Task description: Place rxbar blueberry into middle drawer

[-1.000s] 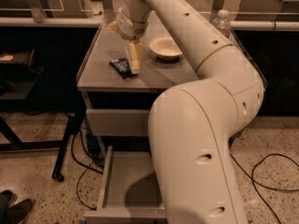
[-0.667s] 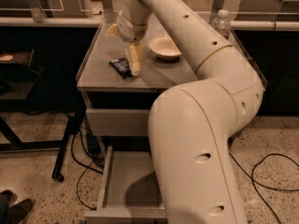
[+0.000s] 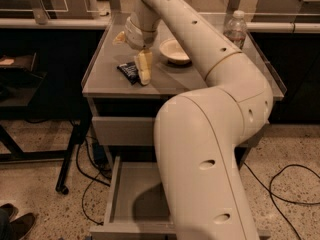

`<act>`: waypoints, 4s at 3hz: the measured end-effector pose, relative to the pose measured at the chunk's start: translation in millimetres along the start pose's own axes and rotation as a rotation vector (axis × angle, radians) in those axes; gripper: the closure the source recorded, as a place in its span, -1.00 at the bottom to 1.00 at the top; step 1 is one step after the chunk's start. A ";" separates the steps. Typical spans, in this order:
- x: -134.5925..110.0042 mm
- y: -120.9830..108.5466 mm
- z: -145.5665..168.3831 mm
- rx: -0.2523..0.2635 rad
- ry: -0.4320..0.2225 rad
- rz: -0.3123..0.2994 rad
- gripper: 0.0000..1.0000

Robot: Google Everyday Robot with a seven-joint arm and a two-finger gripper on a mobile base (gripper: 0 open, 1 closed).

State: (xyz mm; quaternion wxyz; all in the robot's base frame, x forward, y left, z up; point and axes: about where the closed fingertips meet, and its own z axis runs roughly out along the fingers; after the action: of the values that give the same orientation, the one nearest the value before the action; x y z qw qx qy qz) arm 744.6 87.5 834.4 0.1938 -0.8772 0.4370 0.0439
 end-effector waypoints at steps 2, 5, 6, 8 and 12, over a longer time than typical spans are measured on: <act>3.2 6.5 8.2 -0.013 -0.017 0.010 -1.00; 4.3 9.8 9.3 -0.018 -0.022 0.017 0.00; 4.3 9.8 9.3 -0.018 -0.022 0.017 0.59; 4.3 9.8 9.3 -0.018 -0.022 0.017 1.00; 6.5 10.1 -54.6 0.135 -0.028 0.212 1.00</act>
Offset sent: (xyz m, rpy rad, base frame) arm -0.0156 -0.0167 -0.0174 0.0020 0.0656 -0.0060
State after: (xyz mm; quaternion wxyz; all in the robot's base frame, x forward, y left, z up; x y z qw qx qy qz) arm 735.6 56.5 880.0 0.2527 -0.8103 0.5266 0.0467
